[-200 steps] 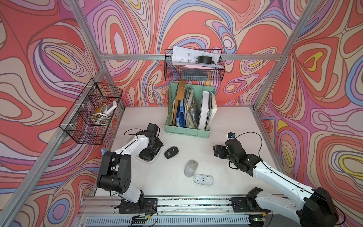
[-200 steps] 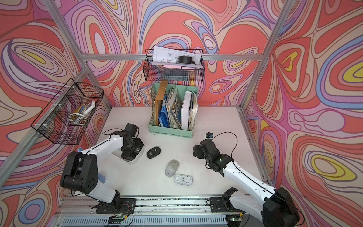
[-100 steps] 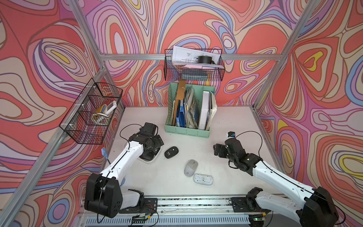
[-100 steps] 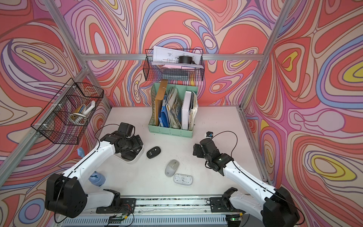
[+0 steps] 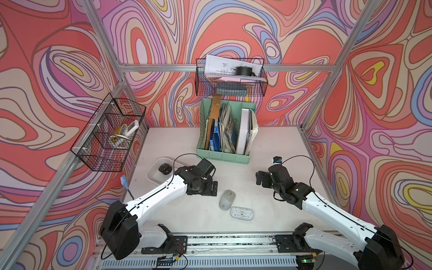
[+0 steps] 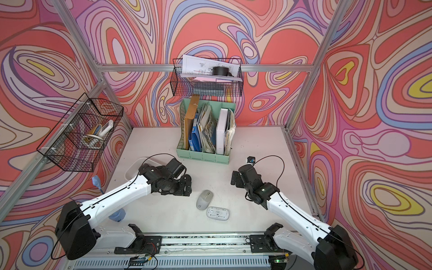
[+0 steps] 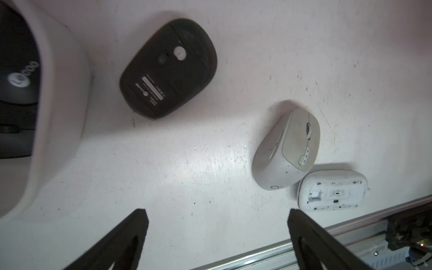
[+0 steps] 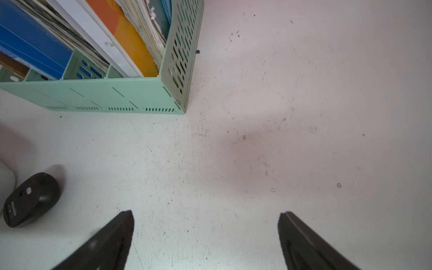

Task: Put the mouse in the storage box
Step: Place the mouse in the storage box, then pick up the mouse from the center of the board.

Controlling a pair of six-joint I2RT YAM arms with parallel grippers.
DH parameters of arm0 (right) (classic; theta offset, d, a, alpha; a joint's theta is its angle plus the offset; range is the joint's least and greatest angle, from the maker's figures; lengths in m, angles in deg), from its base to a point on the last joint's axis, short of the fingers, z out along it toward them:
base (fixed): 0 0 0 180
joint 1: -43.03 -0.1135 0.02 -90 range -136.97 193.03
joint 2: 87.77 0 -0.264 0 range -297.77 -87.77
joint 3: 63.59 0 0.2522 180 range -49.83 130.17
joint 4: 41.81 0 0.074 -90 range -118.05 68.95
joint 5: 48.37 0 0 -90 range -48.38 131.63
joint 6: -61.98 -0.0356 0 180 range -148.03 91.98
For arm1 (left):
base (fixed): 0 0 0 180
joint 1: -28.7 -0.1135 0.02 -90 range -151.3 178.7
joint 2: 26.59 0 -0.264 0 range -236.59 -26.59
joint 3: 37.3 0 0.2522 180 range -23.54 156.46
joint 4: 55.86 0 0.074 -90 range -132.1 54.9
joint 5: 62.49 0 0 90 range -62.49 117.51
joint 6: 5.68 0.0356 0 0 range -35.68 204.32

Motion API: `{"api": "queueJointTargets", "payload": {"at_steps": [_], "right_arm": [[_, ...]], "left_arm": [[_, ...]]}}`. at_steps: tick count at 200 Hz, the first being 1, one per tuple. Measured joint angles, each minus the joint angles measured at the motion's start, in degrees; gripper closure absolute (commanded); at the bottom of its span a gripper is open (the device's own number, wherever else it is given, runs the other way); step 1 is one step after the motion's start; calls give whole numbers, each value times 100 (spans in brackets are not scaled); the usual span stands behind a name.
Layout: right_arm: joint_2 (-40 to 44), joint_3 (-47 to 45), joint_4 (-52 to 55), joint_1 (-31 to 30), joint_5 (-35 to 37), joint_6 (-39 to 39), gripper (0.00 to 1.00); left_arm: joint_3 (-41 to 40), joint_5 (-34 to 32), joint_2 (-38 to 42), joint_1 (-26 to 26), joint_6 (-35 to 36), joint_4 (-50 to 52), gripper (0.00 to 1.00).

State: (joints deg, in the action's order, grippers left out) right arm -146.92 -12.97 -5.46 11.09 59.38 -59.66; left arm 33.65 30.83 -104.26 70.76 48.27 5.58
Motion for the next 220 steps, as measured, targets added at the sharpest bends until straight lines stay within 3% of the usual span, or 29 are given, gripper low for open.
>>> {"api": "queueJointTargets", "payload": {"at_steps": [41,94,220], "right_arm": [[24,2,116,0,203,-22,2],[243,-2,282,105,457,-92,2],[557,-195,404,229,516,-323,4]], "left_arm": [[284,-11,-673,669,321,37,1],[774,-68,-1357,1097,715,0,2],[1460,-201,-2588,1379,1062,-39,16]]}}
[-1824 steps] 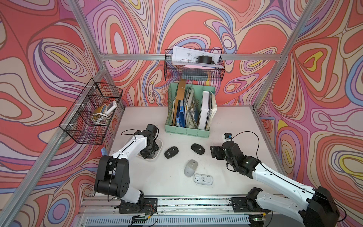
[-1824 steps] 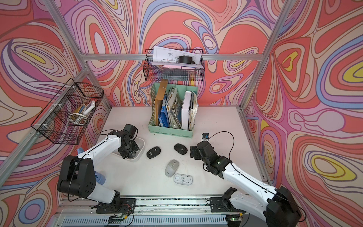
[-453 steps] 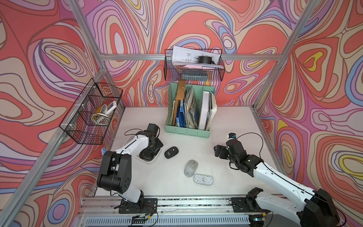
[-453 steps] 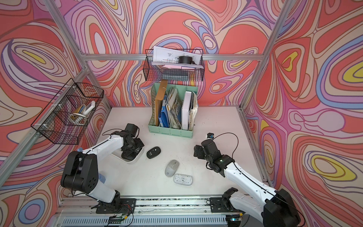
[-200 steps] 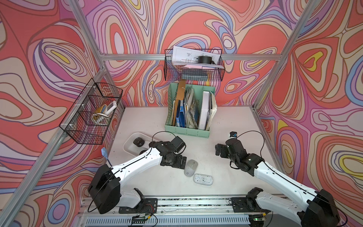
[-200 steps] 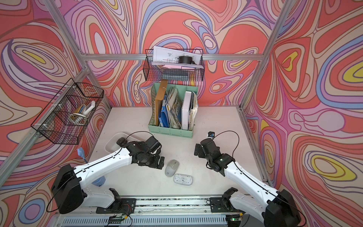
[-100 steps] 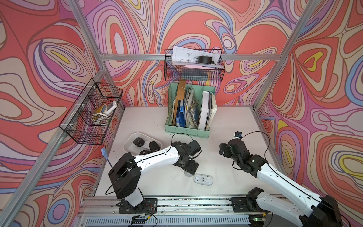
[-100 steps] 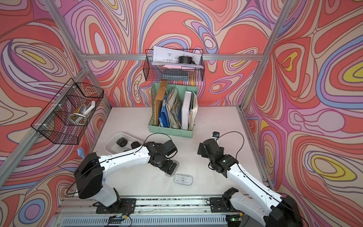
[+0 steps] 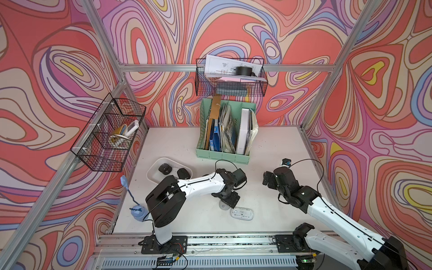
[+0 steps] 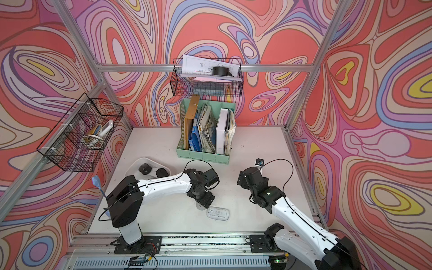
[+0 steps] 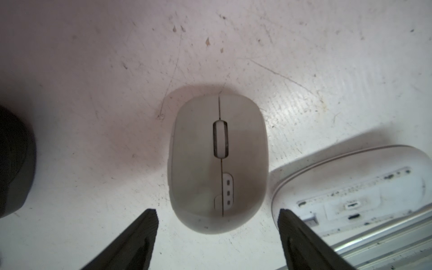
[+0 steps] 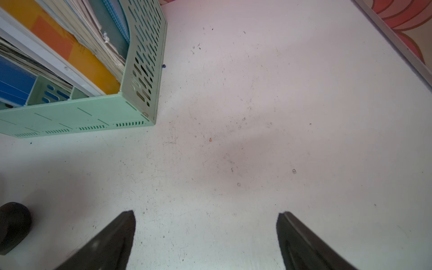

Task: Put the mouse in the storage box
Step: Pick up the mouse from the center of the board.

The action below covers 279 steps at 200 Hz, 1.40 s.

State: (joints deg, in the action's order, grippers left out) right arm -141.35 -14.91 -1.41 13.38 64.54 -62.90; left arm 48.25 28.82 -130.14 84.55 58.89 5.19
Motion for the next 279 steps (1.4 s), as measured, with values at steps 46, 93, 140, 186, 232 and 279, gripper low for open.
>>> {"api": "queueJointTargets", "payload": {"at_steps": [46,93,140,186,232,279], "right_arm": [[2,0,-4,0,-35,-2,4],[0,0,-33,0,-92,-4,4],[-94,0,-46,0,-177,24,4],[-280,0,-92,-2,-374,96,4],[-619,2,-284,-282,-501,136,4],[-916,81,-411,-684,-490,146,4]], "left_arm": [[66,0,-133,9,-2,-57,17],[98,-37,-398,11,-9,-92,25],[103,-149,-431,11,-79,-142,42],[111,-468,-297,31,-225,-144,49],[83,-643,778,-356,-407,-33,49],[-61,-909,2052,-1751,-662,334,49]]}}
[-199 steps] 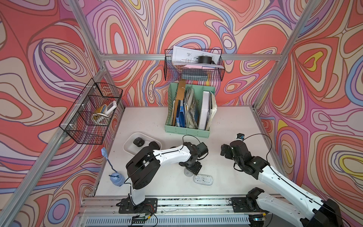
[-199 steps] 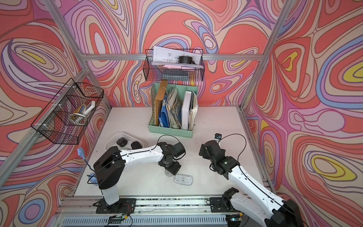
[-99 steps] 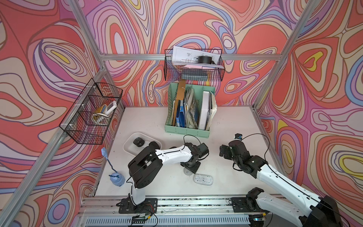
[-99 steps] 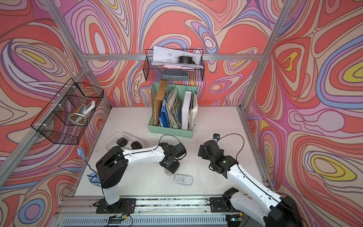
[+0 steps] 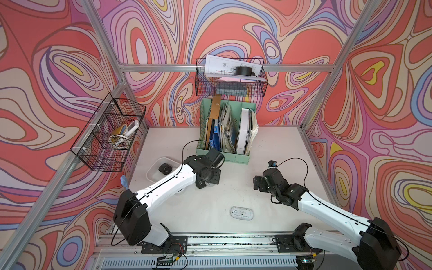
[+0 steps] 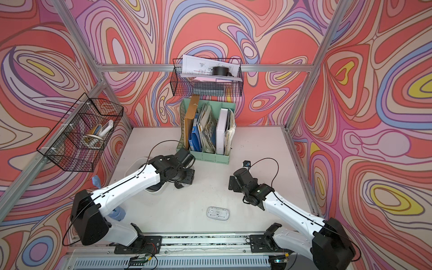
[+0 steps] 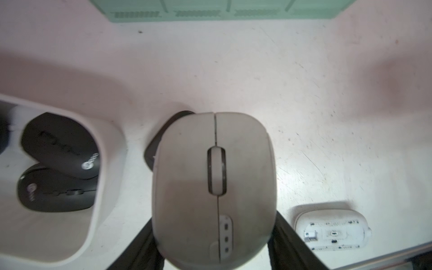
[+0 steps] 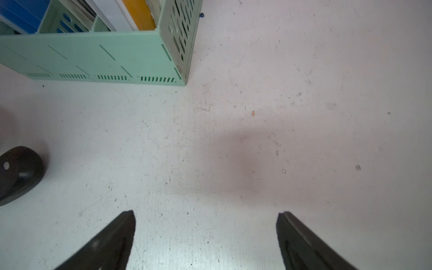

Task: Put the mouse in the storage box
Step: Pick up the mouse from the center of the board, then place the mouse in the storage box.

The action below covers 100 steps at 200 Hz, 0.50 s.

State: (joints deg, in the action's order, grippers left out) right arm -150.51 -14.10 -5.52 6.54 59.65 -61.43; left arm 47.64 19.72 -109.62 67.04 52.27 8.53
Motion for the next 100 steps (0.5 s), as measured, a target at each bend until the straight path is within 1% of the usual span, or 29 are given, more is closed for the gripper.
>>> {"api": "queueJointTargets", "payload": {"at_steps": [24,47,61,82,100], "right_arm": [[-125,103,-107,-254,24,68,4],[-245,179,-181,-492,46,153,3],[-297,192,-251,-627,57,225,4],[-420,269,-273,-793,59,310,3],[-514,332,-339,-883,59,378,3]], "left_arm": [[-186,-118,304,-785,-146,254,49],[-553,-144,584,-1672,-317,352,49],[-765,-164,695,-2124,-420,387,49],[-1027,-76,745,-2669,-531,348,49],[-1211,-28,715,-3001,-595,256,49]]}}
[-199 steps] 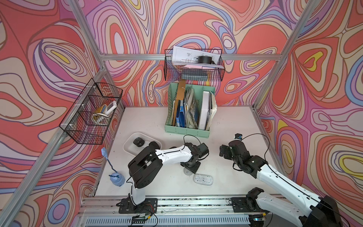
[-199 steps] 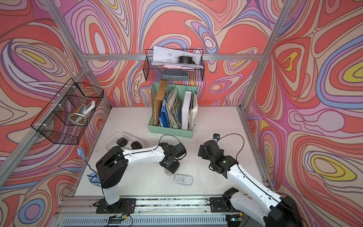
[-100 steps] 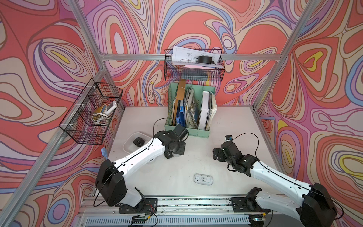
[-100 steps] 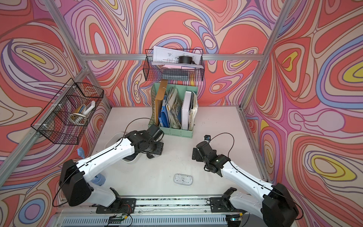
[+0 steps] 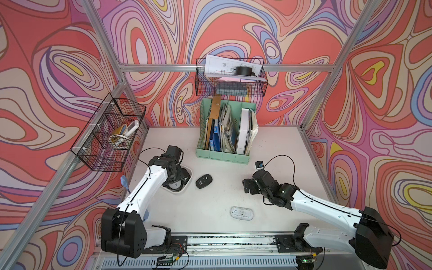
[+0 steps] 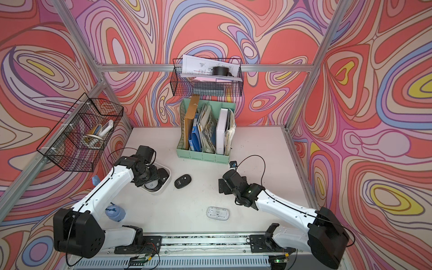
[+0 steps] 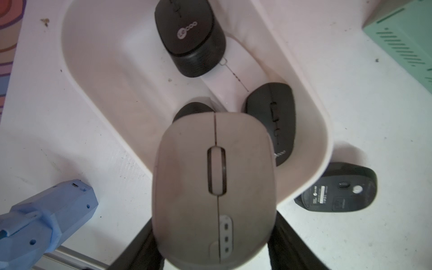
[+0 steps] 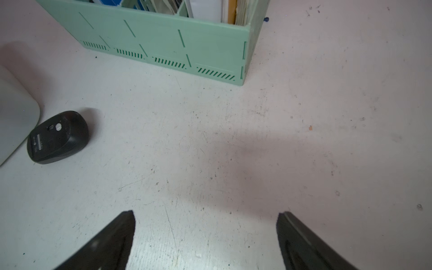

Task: Put the mouse in the storage box
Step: Place the mouse in the storage box.

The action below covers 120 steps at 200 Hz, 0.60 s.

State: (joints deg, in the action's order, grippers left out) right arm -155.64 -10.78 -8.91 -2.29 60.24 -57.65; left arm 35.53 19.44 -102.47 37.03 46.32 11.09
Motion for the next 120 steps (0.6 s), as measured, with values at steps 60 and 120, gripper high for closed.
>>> {"api": "queueJointTargets", "payload": {"at_steps": [60,120], "right_arm": [[-197,76,-197,-166,2,44,3],[-243,90,-289,-240,4,42,3]], "left_arm": [[-59,-17,-468,-496,-424,-575,48],[-57,-267,-1222,-774,-859,-1021,46]]}}
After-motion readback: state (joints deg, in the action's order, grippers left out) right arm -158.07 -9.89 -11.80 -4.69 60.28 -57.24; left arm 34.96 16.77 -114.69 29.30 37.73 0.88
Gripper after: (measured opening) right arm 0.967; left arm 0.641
